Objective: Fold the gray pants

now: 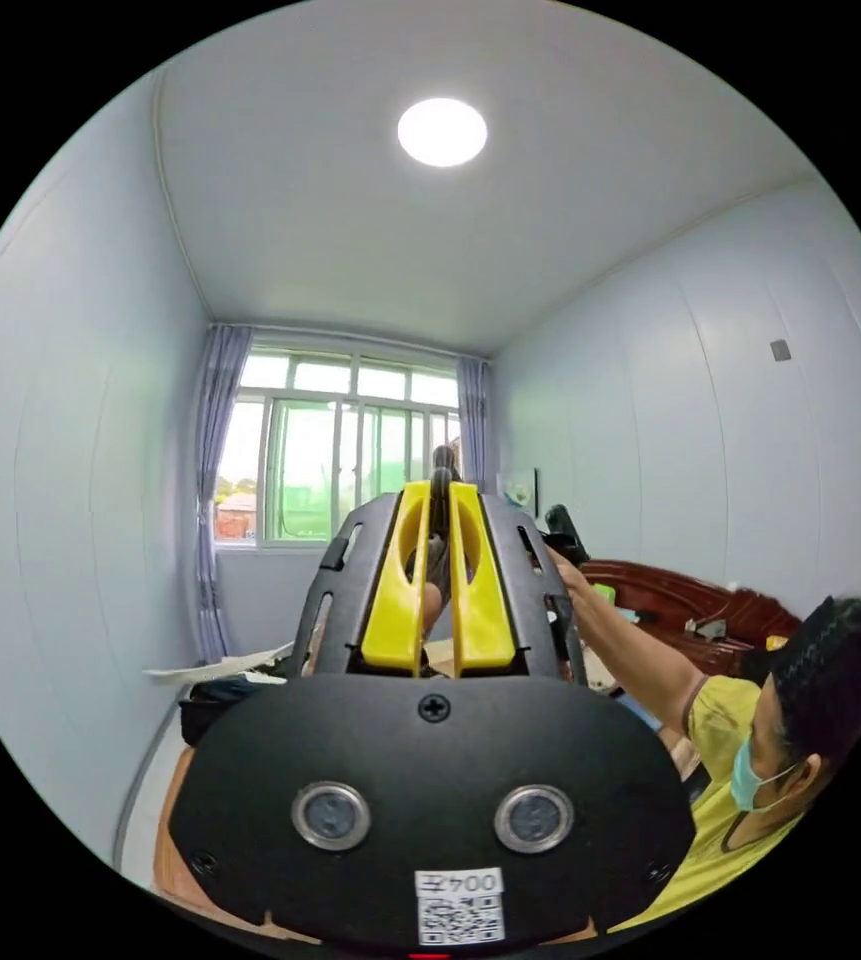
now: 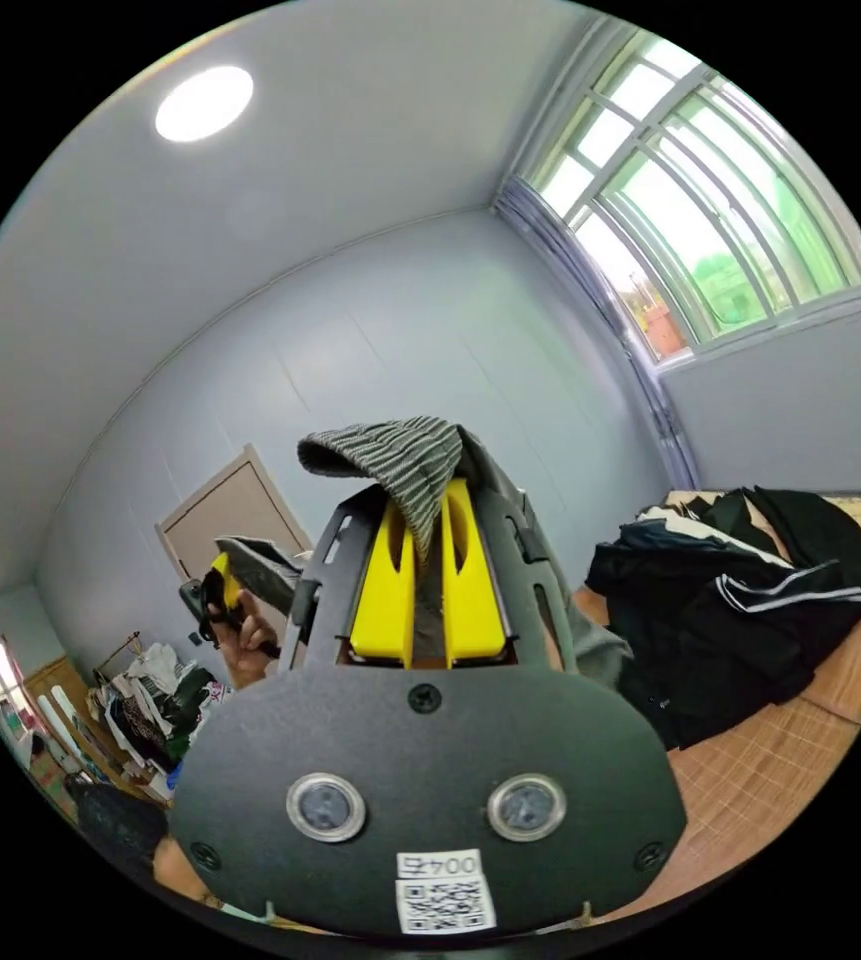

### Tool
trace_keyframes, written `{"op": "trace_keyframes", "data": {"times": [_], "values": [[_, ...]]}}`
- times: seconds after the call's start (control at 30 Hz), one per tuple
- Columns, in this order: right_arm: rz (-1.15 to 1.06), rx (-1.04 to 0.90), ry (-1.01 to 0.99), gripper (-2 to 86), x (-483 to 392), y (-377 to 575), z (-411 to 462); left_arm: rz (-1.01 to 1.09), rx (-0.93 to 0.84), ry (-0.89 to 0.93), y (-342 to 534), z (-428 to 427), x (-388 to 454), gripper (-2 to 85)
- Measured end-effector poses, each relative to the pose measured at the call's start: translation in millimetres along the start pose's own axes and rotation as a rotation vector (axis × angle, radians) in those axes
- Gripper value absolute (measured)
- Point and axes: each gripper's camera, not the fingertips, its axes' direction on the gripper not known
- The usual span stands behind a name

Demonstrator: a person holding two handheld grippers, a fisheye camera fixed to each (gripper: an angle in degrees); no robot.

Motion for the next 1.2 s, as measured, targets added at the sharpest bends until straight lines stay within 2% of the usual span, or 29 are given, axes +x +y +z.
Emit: {"op": "trace_keyframes", "data": {"times": [0.17,0.27,0.43,0.53,0.63,0.87,0.97,1.07,1.17,1.2], "values": [[0.188,-0.220,0.084,4.8,156,39,41,-0.054,-0.238,0.045,101,116,47,1.3],[0.353,-0.333,0.130,4.8,266,91,59,-0.092,-0.395,0.070,195,187,87,1.2],[0.655,-0.404,0.169,4.8,433,213,65,-0.199,-0.617,0.171,383,286,206,1.6],[0.793,-0.444,0.208,4.8,498,274,58,-0.245,-0.739,0.269,461,335,289,2.0],[0.889,-0.445,0.235,4.8,543,321,49,-0.219,-0.858,0.310,503,377,376,2.3],[1.034,-0.368,0.276,5.2,598,392,41,-0.105,-1.010,0.379,534,458,538,2.6],[1.065,-0.401,0.411,5.0,604,412,40,-0.125,-1.071,0.361,539,482,584,3.1],[0.973,-0.475,0.586,3.4,591,415,42,-0.132,-1.116,0.355,539,497,628,4.3],[0.705,-0.410,0.777,1.5,534,403,41,-0.135,-1.148,0.391,535,506,673,6.8],[0.556,-0.332,0.897,1.4,494,398,40,-0.142,-1.149,0.419,532,508,691,7.7]]}}
